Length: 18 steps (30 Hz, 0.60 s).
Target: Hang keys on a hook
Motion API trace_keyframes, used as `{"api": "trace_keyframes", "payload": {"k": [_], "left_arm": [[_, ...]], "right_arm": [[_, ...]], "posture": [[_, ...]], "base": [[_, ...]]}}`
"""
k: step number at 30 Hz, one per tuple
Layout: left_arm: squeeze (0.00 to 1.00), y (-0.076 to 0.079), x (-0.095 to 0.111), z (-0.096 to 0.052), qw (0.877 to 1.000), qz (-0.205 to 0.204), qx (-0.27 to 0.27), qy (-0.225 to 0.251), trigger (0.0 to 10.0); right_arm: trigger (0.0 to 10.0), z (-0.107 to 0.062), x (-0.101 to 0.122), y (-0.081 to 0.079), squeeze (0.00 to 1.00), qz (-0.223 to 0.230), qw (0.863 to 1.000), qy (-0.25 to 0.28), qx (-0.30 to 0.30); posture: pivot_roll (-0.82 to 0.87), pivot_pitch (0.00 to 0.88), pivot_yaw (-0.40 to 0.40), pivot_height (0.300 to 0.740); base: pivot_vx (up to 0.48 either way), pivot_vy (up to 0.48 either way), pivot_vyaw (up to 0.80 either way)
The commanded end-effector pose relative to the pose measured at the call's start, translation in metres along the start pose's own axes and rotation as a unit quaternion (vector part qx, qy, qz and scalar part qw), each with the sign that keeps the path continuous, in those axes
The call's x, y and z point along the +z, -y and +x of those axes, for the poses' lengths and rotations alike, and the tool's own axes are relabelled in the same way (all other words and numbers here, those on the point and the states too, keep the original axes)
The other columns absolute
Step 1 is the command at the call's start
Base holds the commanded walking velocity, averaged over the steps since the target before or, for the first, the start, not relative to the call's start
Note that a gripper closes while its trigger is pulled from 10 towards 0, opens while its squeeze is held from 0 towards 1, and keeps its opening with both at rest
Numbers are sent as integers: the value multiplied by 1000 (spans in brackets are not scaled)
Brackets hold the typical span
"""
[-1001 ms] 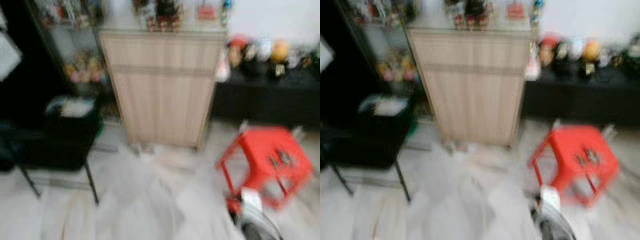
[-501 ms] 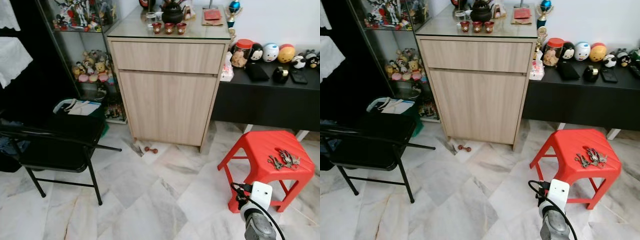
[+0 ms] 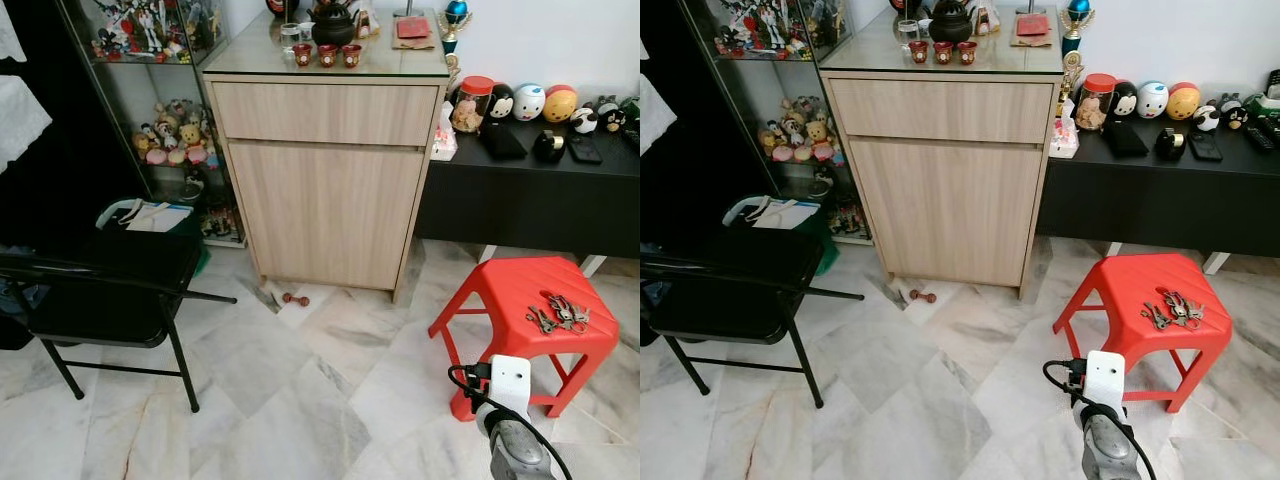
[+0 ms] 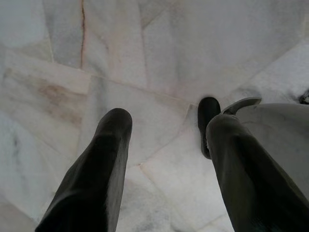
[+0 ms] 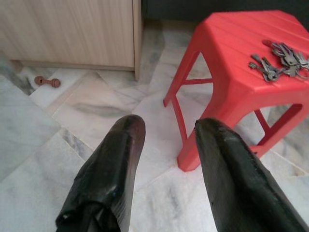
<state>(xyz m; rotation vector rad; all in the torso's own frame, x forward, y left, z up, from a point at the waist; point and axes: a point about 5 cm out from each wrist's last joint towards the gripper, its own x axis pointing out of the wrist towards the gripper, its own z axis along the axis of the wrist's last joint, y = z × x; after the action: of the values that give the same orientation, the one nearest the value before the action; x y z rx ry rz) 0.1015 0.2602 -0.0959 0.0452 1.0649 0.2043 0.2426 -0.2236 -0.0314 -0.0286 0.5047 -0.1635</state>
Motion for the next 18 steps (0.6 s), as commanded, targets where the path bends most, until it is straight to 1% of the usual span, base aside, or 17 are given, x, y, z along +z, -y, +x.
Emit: {"api": "trace_keyframes", "payload": {"k": [1,2,3,4,5,8,9,11,12,13,14,15,16,18], "left_arm": [[0,2,-3,0,1000,-6,1,-3,10000],[0,2,-3,0,1000,-6,0,-3,10000],[0,3,-3,0,1000,-6,-1,-3,10000],[0,3,-3,0,1000,-6,-1,-3,10000],[0,3,-3,0,1000,-7,0,-4,10000],[0,3,-3,0,1000,-10,1,-3,10000],[0,3,-3,0,1000,-10,1,-2,10000],[0,3,-3,0,1000,-9,1,-2,10000],[0,4,-3,0,1000,-7,0,-2,10000],[0,4,-3,0,1000,-6,0,-1,10000],[0,4,-3,0,1000,-6,0,-1,10000],[0,3,-3,0,1000,-5,0,-1,10000],[0,3,-3,0,1000,-5,0,-1,10000],[0,3,-3,0,1000,-5,0,0,10000]], "right_arm": [[10000,1,2,1,0,-11,1000,-4,5],[10000,2,2,1,0,-17,1000,-2,5],[10000,1,-1,4,0,16,1000,-11,-21],[10000,1,-1,4,0,16,1000,-11,-21],[10000,0,-3,7,0,42,998,-10,-45],[10000,-2,-2,9,0,62,996,4,-68],[10000,-3,-1,11,0,71,994,13,-87],[10000,-3,-1,12,0,79,992,17,-95],[10000,5,33,24,0,62,990,90,-94],[10000,8,58,32,0,49,984,141,-95],[10000,10,79,37,0,47,978,181,-95],[10000,10,90,40,0,48,974,201,-95],[10000,11,96,40,0,61,971,209,-96],[10000,10,104,41,0,71,966,230,-98]], "posture": [[-44,0,-10,740],[-44,0,-11,740],[-44,0,-14,740],[-44,0,-14,740],[-37,0,-16,740],[-36,0,-16,740],[-42,0,-15,740],[-33,0,-16,740],[-31,0,-16,740],[-32,0,-16,740],[-34,0,-16,740],[-32,0,-16,740],[-27,0,-16,740],[-19,0,-17,740]], "base": [[0,0,0],[0,0,0],[0,0,0],[0,0,0],[0,0,0],[0,0,0],[0,0,0],[0,0,0],[0,0,0],[0,0,0],[0,0,0],[0,0,0],[0,0,0],[0,0,0]]}}
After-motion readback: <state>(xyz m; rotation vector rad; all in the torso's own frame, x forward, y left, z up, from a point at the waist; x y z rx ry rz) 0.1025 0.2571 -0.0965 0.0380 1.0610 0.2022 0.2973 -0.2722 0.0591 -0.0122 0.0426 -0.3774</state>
